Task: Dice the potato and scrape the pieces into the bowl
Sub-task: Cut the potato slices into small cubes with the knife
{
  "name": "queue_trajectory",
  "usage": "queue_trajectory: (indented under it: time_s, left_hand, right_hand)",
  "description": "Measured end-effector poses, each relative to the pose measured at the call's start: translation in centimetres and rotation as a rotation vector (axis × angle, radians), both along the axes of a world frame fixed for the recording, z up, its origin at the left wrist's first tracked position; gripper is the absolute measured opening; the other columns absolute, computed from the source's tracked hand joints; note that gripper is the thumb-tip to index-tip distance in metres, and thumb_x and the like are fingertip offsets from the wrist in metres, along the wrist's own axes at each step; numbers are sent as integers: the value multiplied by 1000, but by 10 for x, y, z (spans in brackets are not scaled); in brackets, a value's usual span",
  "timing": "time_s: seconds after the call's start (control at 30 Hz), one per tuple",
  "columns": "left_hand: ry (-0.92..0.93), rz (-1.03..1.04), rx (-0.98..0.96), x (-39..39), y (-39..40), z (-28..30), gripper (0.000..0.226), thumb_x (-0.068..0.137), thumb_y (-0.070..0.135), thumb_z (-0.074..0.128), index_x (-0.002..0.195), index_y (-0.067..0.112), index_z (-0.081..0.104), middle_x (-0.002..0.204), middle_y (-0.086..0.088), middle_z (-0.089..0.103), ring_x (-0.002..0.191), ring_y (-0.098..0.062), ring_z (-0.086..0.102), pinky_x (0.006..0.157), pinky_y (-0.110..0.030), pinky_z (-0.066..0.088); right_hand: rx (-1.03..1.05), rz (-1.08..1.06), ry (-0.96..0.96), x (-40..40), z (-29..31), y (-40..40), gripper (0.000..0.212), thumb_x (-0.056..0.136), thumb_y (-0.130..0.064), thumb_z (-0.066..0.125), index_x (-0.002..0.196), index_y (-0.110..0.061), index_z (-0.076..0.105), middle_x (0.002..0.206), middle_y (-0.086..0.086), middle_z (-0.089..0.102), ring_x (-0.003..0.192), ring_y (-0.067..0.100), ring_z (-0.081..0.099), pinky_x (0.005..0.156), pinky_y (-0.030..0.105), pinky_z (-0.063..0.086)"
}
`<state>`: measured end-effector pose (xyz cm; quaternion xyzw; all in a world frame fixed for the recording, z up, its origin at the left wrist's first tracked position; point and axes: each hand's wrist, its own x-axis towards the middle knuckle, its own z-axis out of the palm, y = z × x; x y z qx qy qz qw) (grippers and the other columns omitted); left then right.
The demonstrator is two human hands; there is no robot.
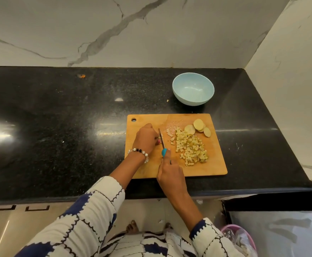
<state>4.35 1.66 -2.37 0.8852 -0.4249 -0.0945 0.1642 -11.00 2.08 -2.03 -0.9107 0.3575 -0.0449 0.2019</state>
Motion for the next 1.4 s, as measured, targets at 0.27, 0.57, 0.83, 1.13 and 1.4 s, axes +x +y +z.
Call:
queue_trajectory:
  time_s: [0.27,0.57,0.83,1.13,1.4]
  left_hand:
    - [-53,0,-41,-6,2,-5,19,90,17,59,92,4,72,92,-8,56,78,-17,53,62,-21,36]
    - [75,61,-98,-2,5,-7,22,88,20,62,105,9,71,102,-8,60,92,-22,58,77,-28,48]
    - [96,157,-104,1,10,-8,27,86,20,64,112,12,68,103,-9,67,93,-23,62,83,-32,51]
    - [140,188,-146,1,5,-6,20,80,18,71,99,10,73,95,-8,72,88,-22,65,79,-34,53]
    - [107,194,-124,-3,5,-6,19,83,23,69,98,12,74,95,-8,70,87,-22,64,75,-33,53]
  right_hand:
    - [-176,33,87,-42,-7,26,75,54,-8,86,121,9,57,65,10,59,30,14,42,38,15,17]
    - [-66,-97,-54,-30,-3,2,57,89,-18,43,139,7,35,88,24,63,51,22,50,45,27,30]
    - [-39,-11,-186,-12,-11,2,55,97,-27,30,144,0,30,76,12,56,58,20,46,51,31,31]
    - [-12,61,-41,0,-4,0,55,101,-18,28,149,-1,7,94,15,59,74,26,54,59,32,34]
    - [-209,105,83,-33,-4,17,80,48,-7,86,121,8,57,57,6,53,30,12,36,36,15,5]
